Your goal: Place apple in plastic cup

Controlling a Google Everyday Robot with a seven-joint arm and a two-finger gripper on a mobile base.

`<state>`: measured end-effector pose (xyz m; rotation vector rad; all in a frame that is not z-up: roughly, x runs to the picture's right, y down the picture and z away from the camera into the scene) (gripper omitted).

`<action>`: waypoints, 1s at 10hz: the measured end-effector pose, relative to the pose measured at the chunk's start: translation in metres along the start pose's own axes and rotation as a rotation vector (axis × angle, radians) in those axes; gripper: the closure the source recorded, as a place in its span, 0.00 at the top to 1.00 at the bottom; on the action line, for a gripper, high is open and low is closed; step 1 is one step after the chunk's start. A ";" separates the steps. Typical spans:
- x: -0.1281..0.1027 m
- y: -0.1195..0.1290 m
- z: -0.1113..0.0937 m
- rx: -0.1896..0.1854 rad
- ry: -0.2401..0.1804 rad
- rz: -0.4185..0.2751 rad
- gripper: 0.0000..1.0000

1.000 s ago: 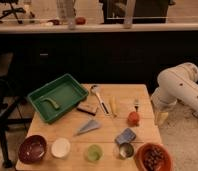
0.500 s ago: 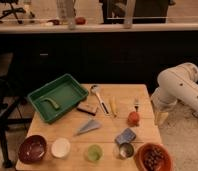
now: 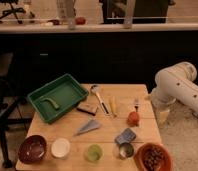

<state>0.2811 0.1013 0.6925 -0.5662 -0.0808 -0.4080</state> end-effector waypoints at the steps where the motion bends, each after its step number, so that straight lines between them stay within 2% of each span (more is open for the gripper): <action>1: 0.002 -0.004 0.002 -0.011 -0.002 -0.116 0.80; 2: 0.001 -0.010 0.004 -0.017 -0.005 -0.198 0.80; 3: 0.001 -0.017 0.007 -0.045 -0.014 -0.325 0.80; 4: 0.001 -0.022 0.008 -0.055 -0.019 -0.392 0.80; 6: 0.002 -0.025 0.010 -0.072 -0.025 -0.460 0.80; 8: 0.002 -0.026 0.010 -0.074 -0.026 -0.472 0.80; 9: 0.003 -0.025 0.010 -0.071 -0.027 -0.473 0.80; 10: 0.002 -0.028 0.011 -0.048 -0.010 -0.504 0.80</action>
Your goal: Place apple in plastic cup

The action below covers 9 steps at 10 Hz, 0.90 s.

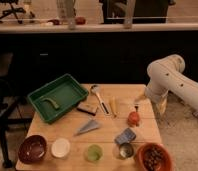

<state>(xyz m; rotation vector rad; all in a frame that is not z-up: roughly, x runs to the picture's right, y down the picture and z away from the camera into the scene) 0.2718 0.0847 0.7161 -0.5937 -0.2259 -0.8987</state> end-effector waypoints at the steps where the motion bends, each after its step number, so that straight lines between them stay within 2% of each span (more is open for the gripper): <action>1: 0.002 -0.002 0.001 0.013 0.020 -0.053 0.80; 3: 0.006 -0.004 0.004 0.031 0.052 -0.204 0.80; 4: 0.007 -0.006 0.007 0.035 0.053 -0.233 0.80; 6: 0.011 -0.009 0.012 0.039 0.041 -0.254 0.80; 9: 0.019 -0.019 0.031 0.030 -0.019 -0.262 0.80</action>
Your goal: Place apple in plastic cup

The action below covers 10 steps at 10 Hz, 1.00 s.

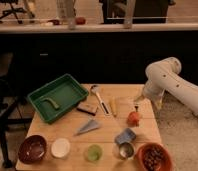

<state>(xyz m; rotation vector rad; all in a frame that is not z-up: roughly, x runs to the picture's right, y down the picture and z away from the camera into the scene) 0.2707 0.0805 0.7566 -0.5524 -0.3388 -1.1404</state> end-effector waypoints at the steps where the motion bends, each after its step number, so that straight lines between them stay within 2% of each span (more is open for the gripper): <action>1: 0.004 -0.001 0.008 -0.003 -0.018 0.004 0.80; 4: 0.009 -0.001 0.027 -0.013 -0.071 0.011 0.80; 6: 0.009 -0.001 0.042 -0.036 -0.103 0.005 0.80; 10: 0.008 -0.029 0.061 -0.087 -0.145 -0.064 0.80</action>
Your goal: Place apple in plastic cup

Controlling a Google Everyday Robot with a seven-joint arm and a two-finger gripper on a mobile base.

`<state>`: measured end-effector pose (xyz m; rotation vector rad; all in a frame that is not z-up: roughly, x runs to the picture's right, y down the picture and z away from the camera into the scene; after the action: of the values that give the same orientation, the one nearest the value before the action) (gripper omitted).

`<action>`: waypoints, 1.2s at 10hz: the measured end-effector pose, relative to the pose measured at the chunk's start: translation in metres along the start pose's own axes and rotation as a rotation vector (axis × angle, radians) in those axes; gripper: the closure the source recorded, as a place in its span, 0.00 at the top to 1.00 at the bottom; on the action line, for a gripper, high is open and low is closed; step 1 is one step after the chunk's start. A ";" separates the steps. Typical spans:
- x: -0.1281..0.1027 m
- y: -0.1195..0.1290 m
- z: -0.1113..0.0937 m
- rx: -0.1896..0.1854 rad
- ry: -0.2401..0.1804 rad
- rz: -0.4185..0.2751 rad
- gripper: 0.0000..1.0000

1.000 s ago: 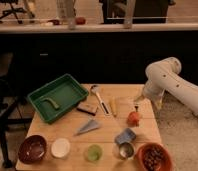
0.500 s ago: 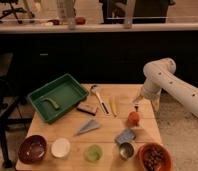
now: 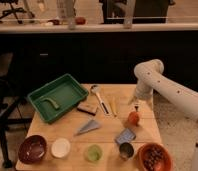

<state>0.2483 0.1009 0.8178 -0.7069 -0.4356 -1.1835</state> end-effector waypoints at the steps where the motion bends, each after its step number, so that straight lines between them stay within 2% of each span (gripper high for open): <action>1: 0.000 -0.007 0.003 -0.009 -0.011 -0.014 0.80; 3: -0.001 -0.009 0.011 -0.029 -0.026 -0.025 0.80; 5: -0.002 -0.009 0.027 -0.053 -0.059 -0.032 0.80; 9: -0.006 -0.005 0.042 -0.063 -0.102 -0.028 0.80; 12: -0.005 -0.002 0.052 0.008 -0.182 0.002 0.80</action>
<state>0.2475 0.1402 0.8523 -0.8112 -0.5918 -1.1191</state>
